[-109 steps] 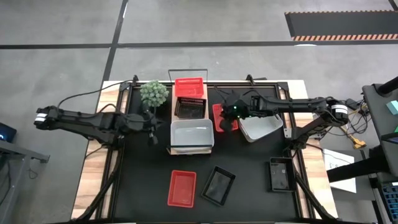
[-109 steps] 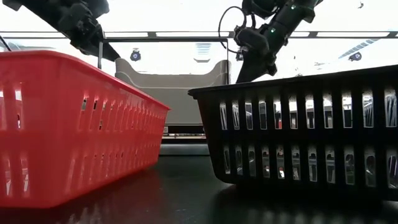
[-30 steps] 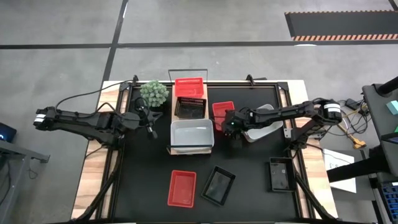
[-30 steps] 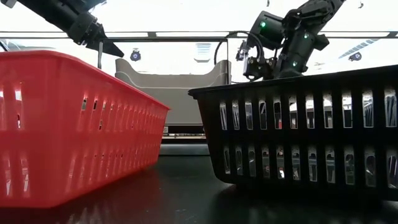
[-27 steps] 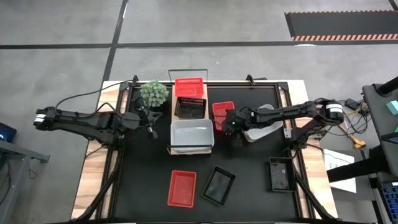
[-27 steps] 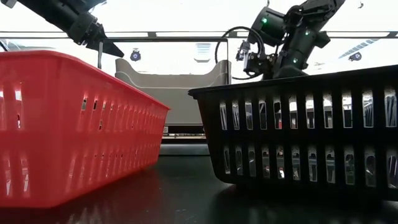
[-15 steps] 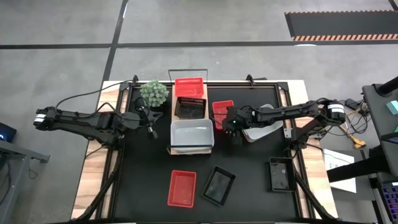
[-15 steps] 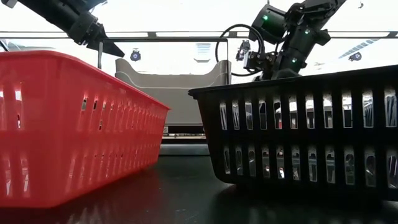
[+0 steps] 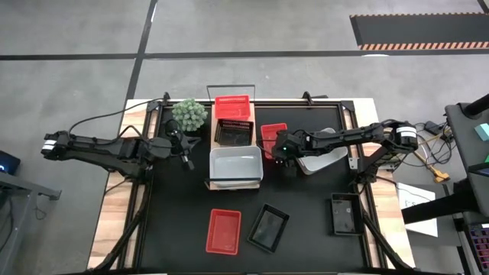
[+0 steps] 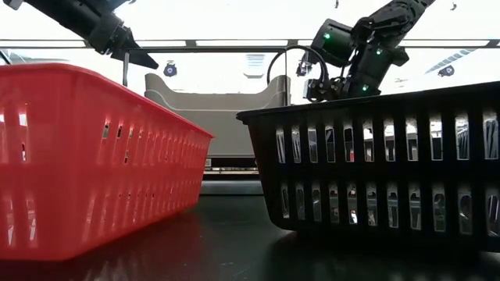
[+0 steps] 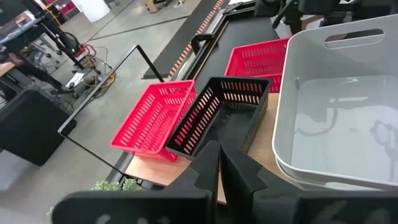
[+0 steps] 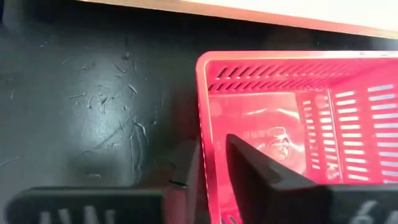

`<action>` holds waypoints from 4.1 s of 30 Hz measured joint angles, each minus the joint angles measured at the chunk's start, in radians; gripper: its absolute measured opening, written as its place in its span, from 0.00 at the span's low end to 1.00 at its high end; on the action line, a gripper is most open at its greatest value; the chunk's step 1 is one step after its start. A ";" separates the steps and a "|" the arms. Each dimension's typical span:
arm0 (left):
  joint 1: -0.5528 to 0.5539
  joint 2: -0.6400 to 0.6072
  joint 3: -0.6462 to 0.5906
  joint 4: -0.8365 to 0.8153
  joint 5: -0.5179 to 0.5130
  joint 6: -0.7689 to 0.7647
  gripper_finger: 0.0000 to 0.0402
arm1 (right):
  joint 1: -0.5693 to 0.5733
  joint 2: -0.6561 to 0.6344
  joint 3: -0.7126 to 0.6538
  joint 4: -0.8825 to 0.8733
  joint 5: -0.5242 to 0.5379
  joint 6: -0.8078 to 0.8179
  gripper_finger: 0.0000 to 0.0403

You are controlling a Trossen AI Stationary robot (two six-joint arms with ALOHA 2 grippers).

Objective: Stack baskets on shelf by color
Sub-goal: Stack the top red bin on top of the red bin on the shelf

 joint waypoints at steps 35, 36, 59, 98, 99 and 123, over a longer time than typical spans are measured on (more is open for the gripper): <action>0.000 0.004 0.000 0.005 0.000 0.003 0.00 | 0.000 -0.194 0.447 -0.561 0.005 -0.455 0.03; 0.000 0.004 0.000 0.005 0.000 0.003 0.00 | 0.000 -0.193 0.453 -0.562 0.011 -0.508 0.03; 0.000 -0.003 0.001 0.107 0.000 0.172 0.00 | -0.355 -0.141 0.460 -0.252 -0.648 -1.191 0.03; 0.018 0.297 0.293 0.254 0.276 0.427 0.14 | -0.385 0.105 0.675 -0.390 -0.716 -1.448 0.03; 0.022 0.321 0.322 0.228 0.278 0.422 0.18 | -0.385 0.105 0.675 -0.404 -0.716 -1.448 0.03; 0.360 0.673 0.588 -0.023 0.718 0.465 0.40 | -0.333 0.105 0.673 -0.487 -0.715 -1.434 0.03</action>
